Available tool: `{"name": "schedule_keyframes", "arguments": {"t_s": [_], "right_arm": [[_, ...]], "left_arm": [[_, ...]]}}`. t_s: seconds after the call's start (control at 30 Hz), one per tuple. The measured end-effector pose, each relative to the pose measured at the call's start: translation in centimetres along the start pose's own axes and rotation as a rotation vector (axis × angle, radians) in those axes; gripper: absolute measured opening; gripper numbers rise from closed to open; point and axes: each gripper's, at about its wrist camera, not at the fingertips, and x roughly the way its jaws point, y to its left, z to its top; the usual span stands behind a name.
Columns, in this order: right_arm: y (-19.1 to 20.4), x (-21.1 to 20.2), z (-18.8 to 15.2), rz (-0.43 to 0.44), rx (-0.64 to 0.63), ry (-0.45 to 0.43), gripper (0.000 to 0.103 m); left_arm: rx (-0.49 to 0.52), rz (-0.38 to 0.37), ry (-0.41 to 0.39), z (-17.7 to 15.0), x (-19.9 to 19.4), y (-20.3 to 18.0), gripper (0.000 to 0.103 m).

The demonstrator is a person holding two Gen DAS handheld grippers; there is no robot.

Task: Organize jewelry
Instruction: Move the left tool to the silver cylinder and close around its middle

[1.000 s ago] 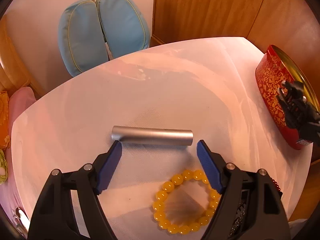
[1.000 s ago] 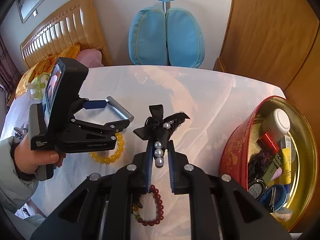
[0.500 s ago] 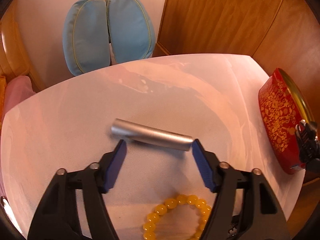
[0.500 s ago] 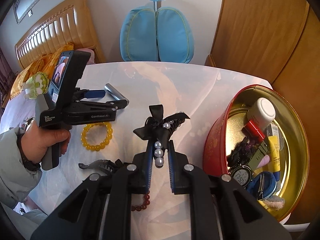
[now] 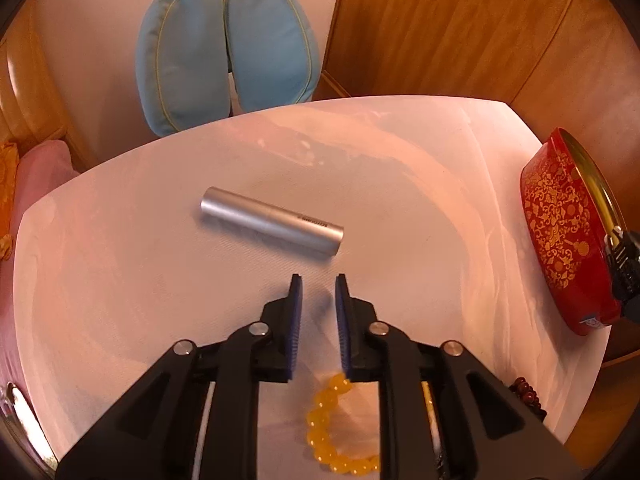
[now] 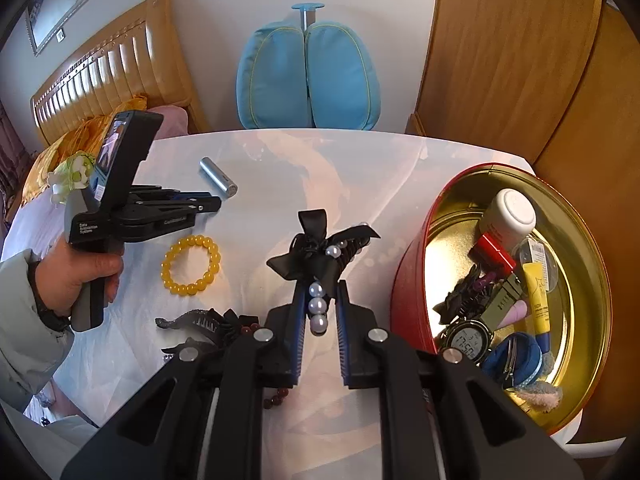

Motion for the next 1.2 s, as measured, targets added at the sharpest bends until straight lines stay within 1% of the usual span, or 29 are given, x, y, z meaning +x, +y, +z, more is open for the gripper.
{"name": "schedule_keyframes", "arguments": {"t_s": [0.03, 0.07, 0.13, 0.23, 0.3, 0.37, 0.43, 0.47, 0.63, 0.73, 0.83, 0.9, 1.0, 1.07, 1.2], "right_arm": [[-0.2, -0.1, -0.1, 0.000, 0.006, -0.005, 0.016], [-0.3, -0.2, -0.1, 0.002, 0.013, -0.008, 0.016], [-0.5, -0.3, -0.2, 0.005, 0.024, -0.010, 0.016], [-0.5, -0.1, -0.4, 0.010, 0.027, -0.006, 0.016], [-0.3, -0.1, -0.5, 0.010, 0.025, -0.002, 0.016], [-0.3, -0.1, -0.6, 0.006, 0.021, 0.001, 0.016], [-0.4, -0.1, -0.7, -0.001, 0.028, 0.006, 0.016], [-0.5, -0.1, -0.8, -0.006, 0.033, 0.008, 0.016], [-0.5, -0.1, -0.8, -0.020, 0.046, 0.012, 0.016], [-0.4, 0.0, -0.7, -0.023, 0.048, 0.013, 0.016], [-0.4, 0.2, -0.7, -0.021, 0.056, 0.016, 0.016], [-0.3, 0.4, -0.7, -0.019, 0.056, 0.019, 0.016], [-0.2, 0.6, -0.6, -0.019, 0.056, 0.023, 0.016], [-0.2, 0.7, -0.5, -0.023, 0.056, 0.024, 0.016], [-0.3, 0.8, -0.4, -0.030, 0.059, 0.028, 0.016]], "left_arm": [[-0.014, 0.019, -0.010, -0.1, -0.4, 0.4, 0.057], [-0.020, 0.042, -0.029, -0.1, -0.8, 0.7, 0.074], [-0.003, 0.077, -0.073, 0.2, -1.4, 1.0, 0.074], [0.059, 0.110, -0.071, 1.0, -0.8, 0.5, 0.075], [0.148, 0.137, -0.065, 1.2, 0.1, -0.2, 0.075], [0.251, 0.197, -0.061, 1.2, 1.1, -0.9, 0.075], [0.315, 0.242, -0.068, 1.2, 1.5, -1.6, 0.075], [0.331, 0.244, -0.078, 1.3, 1.5, -1.8, 0.075], [0.317, 0.212, -0.089, 1.5, 1.1, -1.7, 0.075], [0.320, 0.144, -0.091, 1.9, 0.8, -1.3, 0.075], [0.304, 0.057, -0.070, 2.6, 1.0, -0.6, 0.075], [0.262, 0.046, -0.060, 3.1, 1.2, 0.1, 0.075], [0.209, 0.027, -0.069, 3.4, 1.2, 0.5, 0.075], [0.207, 0.033, -0.071, 3.5, 1.6, 0.3, 0.076], [0.237, 0.063, -0.080, 4.1, 2.3, -0.4, 0.079]]}}
